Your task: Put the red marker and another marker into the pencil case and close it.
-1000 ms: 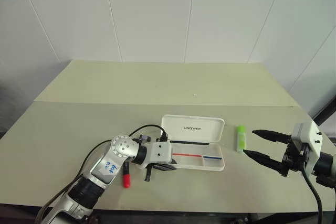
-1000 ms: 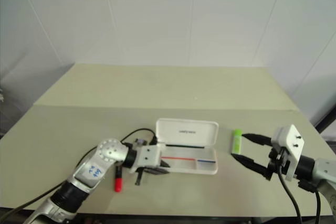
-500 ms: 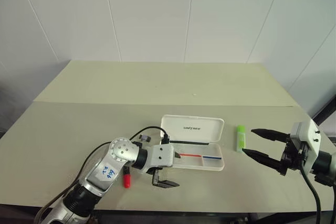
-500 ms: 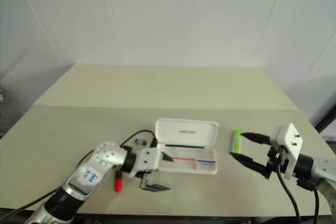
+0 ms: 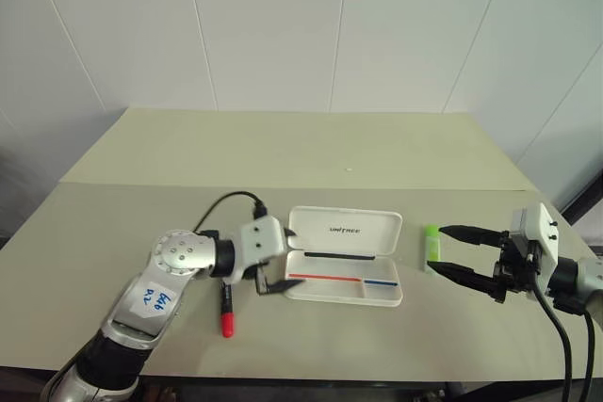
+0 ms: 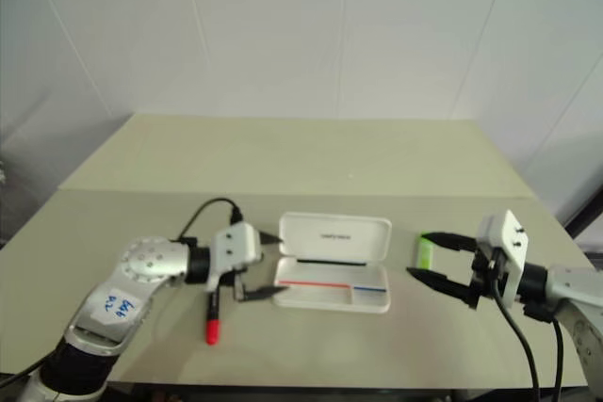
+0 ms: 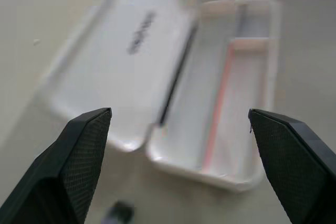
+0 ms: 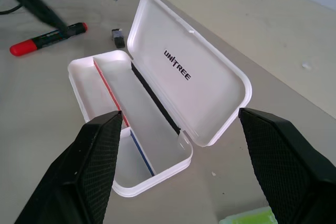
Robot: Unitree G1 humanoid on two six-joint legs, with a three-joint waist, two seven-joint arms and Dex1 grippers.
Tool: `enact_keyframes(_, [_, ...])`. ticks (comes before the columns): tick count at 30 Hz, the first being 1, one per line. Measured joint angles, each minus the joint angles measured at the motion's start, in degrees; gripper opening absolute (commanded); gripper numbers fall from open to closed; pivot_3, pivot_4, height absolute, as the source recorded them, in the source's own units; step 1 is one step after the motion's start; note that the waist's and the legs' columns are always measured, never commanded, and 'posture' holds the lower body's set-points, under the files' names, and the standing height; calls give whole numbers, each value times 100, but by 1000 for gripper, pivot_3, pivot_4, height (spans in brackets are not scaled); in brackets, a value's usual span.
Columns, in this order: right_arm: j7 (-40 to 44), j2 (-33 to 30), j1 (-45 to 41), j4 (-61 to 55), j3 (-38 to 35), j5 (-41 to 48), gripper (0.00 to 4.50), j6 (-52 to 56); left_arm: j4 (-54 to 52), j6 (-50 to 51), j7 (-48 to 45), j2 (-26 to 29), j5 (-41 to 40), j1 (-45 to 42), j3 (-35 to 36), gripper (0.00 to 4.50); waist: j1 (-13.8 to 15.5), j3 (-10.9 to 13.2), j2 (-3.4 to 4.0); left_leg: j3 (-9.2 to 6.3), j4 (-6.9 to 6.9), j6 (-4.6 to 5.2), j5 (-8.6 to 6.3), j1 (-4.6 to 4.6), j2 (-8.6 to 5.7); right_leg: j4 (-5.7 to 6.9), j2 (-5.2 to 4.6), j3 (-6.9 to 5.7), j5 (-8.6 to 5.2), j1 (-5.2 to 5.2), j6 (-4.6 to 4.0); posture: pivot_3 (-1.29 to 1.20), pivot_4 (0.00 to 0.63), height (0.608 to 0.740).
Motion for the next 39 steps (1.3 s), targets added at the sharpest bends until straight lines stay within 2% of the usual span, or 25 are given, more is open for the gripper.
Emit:
enact_keyframes(6, [308, -10, -374, 478, 251, -147, 4500, -97, -767, 1677, 1220, -168, 224, 153, 414, 4449, 6, 0, 0, -2, 1, -1, -1, 0, -2, 2, 0, 0, 1, 0, 3, 0, 150, 740])
enact_keyframes(9, [521, -31, -548, 711, 388, -164, 4500, -124, -1108, 2501, 1776, -473, 302, 239, 472, 4449, 8, 1, -1, -4, 2, -1, -1, 0, -2, 2, 0, -1, 2, 1, 3, 0, 150, 740])
enact_keyframes(13, [1012, -30, -738, 1059, 431, -69, 4500, -184, -1597, 3633, 2526, -1185, 414, 358, 571, 4449, 9, 3, 0, -4, 2, -3, -1, -1, -4, 1, 0, -1, 3, 1, 5, 0, 150, 740])
enact_keyframes(19, [1647, -73, -859, 1633, 468, -145, 4500, -582, -2000, 5179, 3318, -1401, 581, 429, 602, 4449, -3, 2, 0, -1, 4, -4, -1, 6, -4, 4, -1, 0, 3, 4, 5, 0, 150, 740])
enact_keyframes(28, [1750, -73, -1129, 1900, 664, -272, 4500, -653, -2021, 5402, 3909, -2080, 677, 889, 721, 4449, 4, 2, 1, 2, 6, -8, -1, 15, -3, 4, 0, 0, 3, 11, 0, 0, 150, 740])
enact_keyframes(35, [1704, -50, -1159, 1900, 681, -275, 4500, -635, -2017, 5406, 4201, -2896, 681, 1105, 827, 4449, 10, 2, 0, 3, 6, -9, -2, 15, -4, -1, -1, 0, 3, 14, 0, 0, 150, 740])
enact_keyframes(38, [1662, -48, -1159, 1900, 681, -275, 4500, -624, -1982, 5407, 4290, -3075, 684, 1162, 869, 4449, 9, 2, 0, 4, 7, -9, -2, 16, -4, -1, 0, 0, 3, 14, 0, 0, 150, 740])
enact_keyframes(39, [1653, -46, -1159, 1900, 681, -275, 4500, -623, -1959, 5407, 4319, -3097, 690, 1164, 874, 4274, 8, 2, 0, 4, 8, -10, -2, 15, -4, -1, 0, 0, 3, 14, 0, 0, 150, 740])
